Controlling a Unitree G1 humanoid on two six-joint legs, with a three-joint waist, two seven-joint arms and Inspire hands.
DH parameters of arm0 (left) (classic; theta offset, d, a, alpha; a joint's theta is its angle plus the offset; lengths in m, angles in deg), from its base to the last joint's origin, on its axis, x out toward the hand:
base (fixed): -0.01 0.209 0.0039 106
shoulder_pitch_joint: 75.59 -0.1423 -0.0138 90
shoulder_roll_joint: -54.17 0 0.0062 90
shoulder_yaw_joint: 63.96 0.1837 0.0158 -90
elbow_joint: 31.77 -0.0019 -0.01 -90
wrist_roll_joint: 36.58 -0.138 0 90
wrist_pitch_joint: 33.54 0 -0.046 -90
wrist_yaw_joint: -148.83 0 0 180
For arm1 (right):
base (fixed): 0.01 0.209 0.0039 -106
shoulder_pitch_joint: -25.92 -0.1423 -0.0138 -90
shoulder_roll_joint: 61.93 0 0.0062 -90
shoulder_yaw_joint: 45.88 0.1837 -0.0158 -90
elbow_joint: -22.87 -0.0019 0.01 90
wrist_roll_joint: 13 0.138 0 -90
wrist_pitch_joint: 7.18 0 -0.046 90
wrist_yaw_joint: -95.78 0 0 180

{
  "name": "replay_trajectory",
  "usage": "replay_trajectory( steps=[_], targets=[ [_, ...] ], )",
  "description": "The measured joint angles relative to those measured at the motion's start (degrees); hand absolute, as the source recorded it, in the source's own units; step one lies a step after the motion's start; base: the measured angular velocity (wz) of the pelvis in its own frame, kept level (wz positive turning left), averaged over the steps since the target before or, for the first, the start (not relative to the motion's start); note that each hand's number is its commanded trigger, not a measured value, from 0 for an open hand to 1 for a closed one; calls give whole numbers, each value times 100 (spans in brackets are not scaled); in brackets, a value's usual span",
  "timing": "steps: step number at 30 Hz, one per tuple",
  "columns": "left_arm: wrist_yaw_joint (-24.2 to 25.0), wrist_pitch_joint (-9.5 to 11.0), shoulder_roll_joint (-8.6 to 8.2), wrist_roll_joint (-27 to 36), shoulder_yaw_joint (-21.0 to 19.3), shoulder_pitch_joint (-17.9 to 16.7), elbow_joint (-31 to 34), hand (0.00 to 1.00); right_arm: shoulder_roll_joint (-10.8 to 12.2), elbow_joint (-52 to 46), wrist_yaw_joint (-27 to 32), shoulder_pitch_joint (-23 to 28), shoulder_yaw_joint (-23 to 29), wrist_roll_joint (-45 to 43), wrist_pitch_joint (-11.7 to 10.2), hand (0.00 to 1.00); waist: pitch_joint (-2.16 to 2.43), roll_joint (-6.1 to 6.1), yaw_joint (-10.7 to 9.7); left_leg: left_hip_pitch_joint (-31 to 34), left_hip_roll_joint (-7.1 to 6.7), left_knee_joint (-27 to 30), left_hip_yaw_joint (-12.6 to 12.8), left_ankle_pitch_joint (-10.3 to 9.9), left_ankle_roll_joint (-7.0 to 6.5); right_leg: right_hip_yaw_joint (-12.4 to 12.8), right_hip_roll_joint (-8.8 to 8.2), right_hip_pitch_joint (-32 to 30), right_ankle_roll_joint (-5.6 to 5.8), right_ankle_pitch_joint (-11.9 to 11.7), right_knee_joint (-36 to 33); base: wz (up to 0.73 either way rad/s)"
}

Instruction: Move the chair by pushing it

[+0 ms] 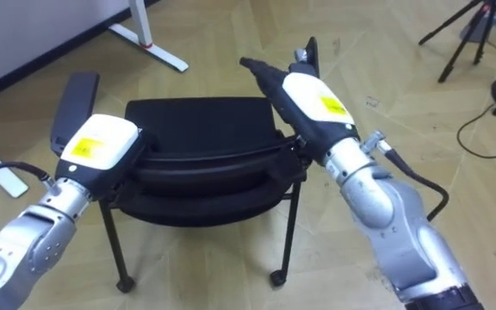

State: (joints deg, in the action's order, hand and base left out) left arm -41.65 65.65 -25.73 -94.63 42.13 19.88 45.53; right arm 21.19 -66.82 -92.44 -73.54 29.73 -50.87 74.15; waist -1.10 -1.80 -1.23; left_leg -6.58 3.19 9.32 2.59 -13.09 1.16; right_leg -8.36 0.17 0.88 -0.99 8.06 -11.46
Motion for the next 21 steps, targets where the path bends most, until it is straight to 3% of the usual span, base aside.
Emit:
replay_trajectory(
  steps=[8,16,21],
  targets=[
    [71,-46,-28,-5,34,8,22,100,6,166,39,-5,-322,-1215,2,0,-2,27,21,3,0,7,-24,0,0,-31,4,9,0,0,15,0],
    [127,-53,-42,-4,66,36,34,100,9,197,56,-5,-494,-1455,15,0,-1,24,26,6,1,6,-41,0,0,-50,1,22,0,0,17,0],
    [175,-61,-41,-1,96,88,36,100,9,204,43,-5,-649,-1448,133,0,5,15,27,36,-2,2,-41,0,0,-60,-2,22,0,0,51,2]
  ],
)
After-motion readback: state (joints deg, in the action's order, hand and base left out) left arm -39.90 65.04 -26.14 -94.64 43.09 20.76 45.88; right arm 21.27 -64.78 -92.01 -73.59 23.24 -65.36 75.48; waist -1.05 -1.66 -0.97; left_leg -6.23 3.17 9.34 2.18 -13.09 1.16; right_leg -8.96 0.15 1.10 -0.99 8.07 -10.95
